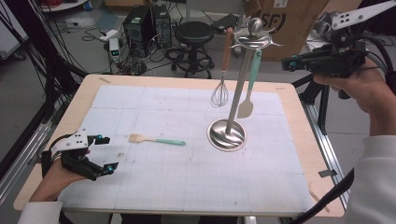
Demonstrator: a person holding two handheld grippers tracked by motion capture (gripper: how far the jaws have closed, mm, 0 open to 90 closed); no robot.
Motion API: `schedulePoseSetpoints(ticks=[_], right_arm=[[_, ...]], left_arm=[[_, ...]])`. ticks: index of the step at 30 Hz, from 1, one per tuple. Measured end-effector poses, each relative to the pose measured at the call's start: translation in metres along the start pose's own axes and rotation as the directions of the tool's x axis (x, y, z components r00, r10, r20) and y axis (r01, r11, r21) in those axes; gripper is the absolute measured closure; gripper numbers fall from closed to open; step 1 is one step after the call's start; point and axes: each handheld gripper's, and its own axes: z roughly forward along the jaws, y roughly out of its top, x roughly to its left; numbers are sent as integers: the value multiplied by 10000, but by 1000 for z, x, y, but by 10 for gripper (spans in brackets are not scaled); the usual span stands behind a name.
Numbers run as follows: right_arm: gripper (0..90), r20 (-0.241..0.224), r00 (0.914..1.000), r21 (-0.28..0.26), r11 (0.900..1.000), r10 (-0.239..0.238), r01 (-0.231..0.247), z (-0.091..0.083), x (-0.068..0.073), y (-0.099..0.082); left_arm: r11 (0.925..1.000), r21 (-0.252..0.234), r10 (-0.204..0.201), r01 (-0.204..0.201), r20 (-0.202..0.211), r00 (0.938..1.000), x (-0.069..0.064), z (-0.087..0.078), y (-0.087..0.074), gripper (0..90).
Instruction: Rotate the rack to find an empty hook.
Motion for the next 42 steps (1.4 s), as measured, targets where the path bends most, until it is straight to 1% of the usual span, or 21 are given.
schedulePoseSetpoints(ticks=[3, 5, 6, 7, 11, 13, 17, 20, 21, 24, 26, 30, 32, 33, 38, 42], right_arm=[[898, 99, 9999, -26, 10000, 58, -58, -5, -5, -2], [898, 59, 9999, -46, 9999, 114, -114, -6, -8, -3], [898, 109, 9999, -55, 10000, 80, -79, -7, -10, -3], [898, 93, 9998, -38, 9999, 164, -164, -8, -12, -3], [897, 157, 9998, -43, 9999, 139, -138, -9, -22, -1], [897, 180, 9997, -47, 9998, 177, -176, -9, -26, 2], [898, 362, 9993, -39, 9999, 108, -106, -10, -32, 9], [897, 399, 9992, -60, 10000, -30, 33, -8, -33, 15], [897, 440, 9989, -115, 9998, -172, 178, -8, -33, 17], [897, 445, 9989, -54, 9999, -155, 158, -6, -34, 21], [897, 442, 9989, -29, 9999, -169, 170, -5, -34, 23], [897, 201, 9994, 38, 9996, -278, 277, 0, -31, 25], [897, 183, 9994, 116, 9995, -297, 295, 2, -29, 26], [897, 168, 9993, 57, 9994, -345, 344, 3, -28, 26], [897, -29, 9991, 46, 9991, -426, 426, 8, -18, 27], [897, -159, 9977, 33, 9979, -653, 653, 14, -9, 32]], left_arm=[[10000, 68, -6, 6, 0, 10000, 0, 0, 0, 17], [10000, 88, -15, 15, -32, 10000, -1, 1, 0, 17], [10000, 80, -12, 12, -14, 10000, -1, 1, 0, 17], [10000, 96, -6, 6, -28, 10000, -1, 1, 0, 17], [9999, 154, -22, 23, -56, 10000, 0, 1, 0, 17], [9999, 136, -45, 46, -50, 10000, 0, 1, 0, 17], [9999, 140, -85, 86, -76, 9999, 1, 1, -1, 17], [9998, 184, -73, 75, -108, 9999, 1, 0, -2, 17], [9998, 183, -77, 79, -96, 9999, 1, 0, -2, 17], [9998, 177, -62, 64, -100, 9999, 1, 1, -1, 17], [9999, 160, -63, 64, -103, 9999, 1, 1, -1, 17], [9998, 171, -48, 50, -91, 9999, 1, 1, -1, 17], [9999, 144, -90, 91, -132, 9999, 1, 1, -1, 17], [9998, 146, -96, 98, -129, 9999, 1, 1, -1, 17], [9994, 325, -75, 84, -279, 9996, 0, 3, -2, 17], [9992, 395, -5, 15, -252, 9997, -1, 3, -2, 17]])
